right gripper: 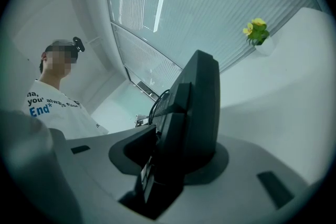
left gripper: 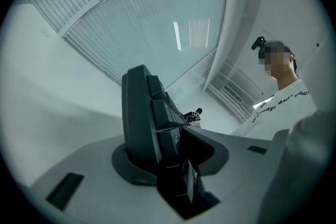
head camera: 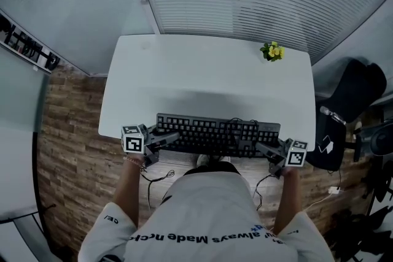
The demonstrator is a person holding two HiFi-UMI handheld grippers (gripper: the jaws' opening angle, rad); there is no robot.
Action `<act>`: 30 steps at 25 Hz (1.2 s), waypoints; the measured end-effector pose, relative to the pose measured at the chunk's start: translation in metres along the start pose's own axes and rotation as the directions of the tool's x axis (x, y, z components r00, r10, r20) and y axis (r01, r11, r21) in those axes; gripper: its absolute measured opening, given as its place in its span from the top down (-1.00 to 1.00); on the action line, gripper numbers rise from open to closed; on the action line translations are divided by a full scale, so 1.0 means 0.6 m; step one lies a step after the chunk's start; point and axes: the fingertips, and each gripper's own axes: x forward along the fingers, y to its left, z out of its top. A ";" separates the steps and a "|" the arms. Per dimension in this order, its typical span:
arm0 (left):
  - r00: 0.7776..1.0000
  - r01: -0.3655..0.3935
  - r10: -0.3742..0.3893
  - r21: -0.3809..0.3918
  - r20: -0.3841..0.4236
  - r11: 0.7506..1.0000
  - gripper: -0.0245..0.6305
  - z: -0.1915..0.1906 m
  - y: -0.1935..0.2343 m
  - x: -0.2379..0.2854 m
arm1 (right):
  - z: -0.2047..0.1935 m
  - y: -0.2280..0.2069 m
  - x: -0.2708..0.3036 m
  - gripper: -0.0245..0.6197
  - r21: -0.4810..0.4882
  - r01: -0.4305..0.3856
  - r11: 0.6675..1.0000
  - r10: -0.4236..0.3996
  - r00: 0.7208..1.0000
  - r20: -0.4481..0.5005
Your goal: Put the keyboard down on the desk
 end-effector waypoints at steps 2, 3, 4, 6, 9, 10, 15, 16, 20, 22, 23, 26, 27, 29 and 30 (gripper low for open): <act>0.999 -0.049 0.049 0.014 0.008 0.999 0.39 0.013 0.013 0.025 | 0.017 -0.025 -0.010 0.37 -0.008 0.028 1.000 -0.028 1.000 0.010; 0.997 -0.073 0.073 0.021 0.014 0.997 0.36 0.018 0.021 0.038 | 0.026 -0.040 -0.016 0.33 -0.013 0.049 0.999 -0.048 0.999 0.015; 0.996 -0.092 0.092 0.027 0.021 0.995 0.33 0.021 0.028 0.049 | 0.035 -0.052 -0.021 0.29 -0.019 0.070 0.997 -0.070 0.997 0.019; 0.992 -0.122 0.121 0.039 0.035 0.992 0.29 0.026 0.037 0.065 | 0.048 -0.068 -0.031 0.24 -0.030 0.105 0.994 -0.104 0.994 0.025; 0.985 -0.167 0.165 0.061 0.047 0.984 0.22 0.036 0.049 0.095 | 0.070 -0.092 -0.047 0.17 -0.043 0.137 0.990 -0.135 0.990 0.037; 0.982 -0.184 0.180 0.069 0.052 0.981 0.20 0.039 0.052 0.104 | 0.077 -0.100 -0.053 0.16 -0.049 0.150 0.987 -0.148 0.988 0.042; 0.961 -0.270 0.262 0.099 0.087 0.958 0.09 0.043 0.056 0.107 | 0.084 -0.114 -0.060 0.03 -0.079 0.232 0.970 -0.227 0.972 0.063; 0.957 -0.284 0.275 0.099 0.093 0.954 0.08 0.042 0.058 0.106 | 0.084 -0.118 -0.061 0.01 -0.078 0.242 0.967 -0.237 0.969 0.067; 0.941 -0.330 0.319 0.100 0.111 0.939 0.03 0.037 0.070 0.108 | 0.083 -0.137 -0.061 -0.07 -0.084 0.280 0.956 -0.275 0.959 0.067; 0.930 -0.358 0.346 0.098 0.119 0.928 0.00 0.035 0.081 0.115 | 0.083 -0.152 -0.064 -0.10 -0.075 0.298 0.952 -0.294 0.954 0.063; 0.925 -0.372 0.360 0.097 0.120 0.923 -0.01 0.034 0.088 0.122 | 0.083 -0.163 -0.067 -0.12 -0.067 0.305 0.950 -0.300 0.952 0.064; 0.910 -0.408 0.397 0.092 0.120 0.908 -0.04 0.035 0.110 0.140 | 0.085 -0.196 -0.075 -0.18 -0.050 0.331 0.942 -0.328 0.943 0.062; 0.906 -0.417 0.406 0.091 0.120 0.904 -0.05 0.034 0.115 0.143 | 0.085 -0.203 -0.075 -0.19 -0.047 0.345 0.937 -0.342 0.938 0.057; 0.899 -0.432 0.421 0.088 0.121 0.898 -0.07 0.033 0.128 0.147 | 0.085 -0.216 -0.076 -0.24 -0.042 0.371 0.928 -0.368 0.928 0.057; 0.896 -0.439 0.428 0.084 0.121 0.895 -0.07 0.031 0.135 0.149 | 0.085 -0.223 -0.076 -0.26 -0.041 0.384 0.922 -0.381 0.923 0.058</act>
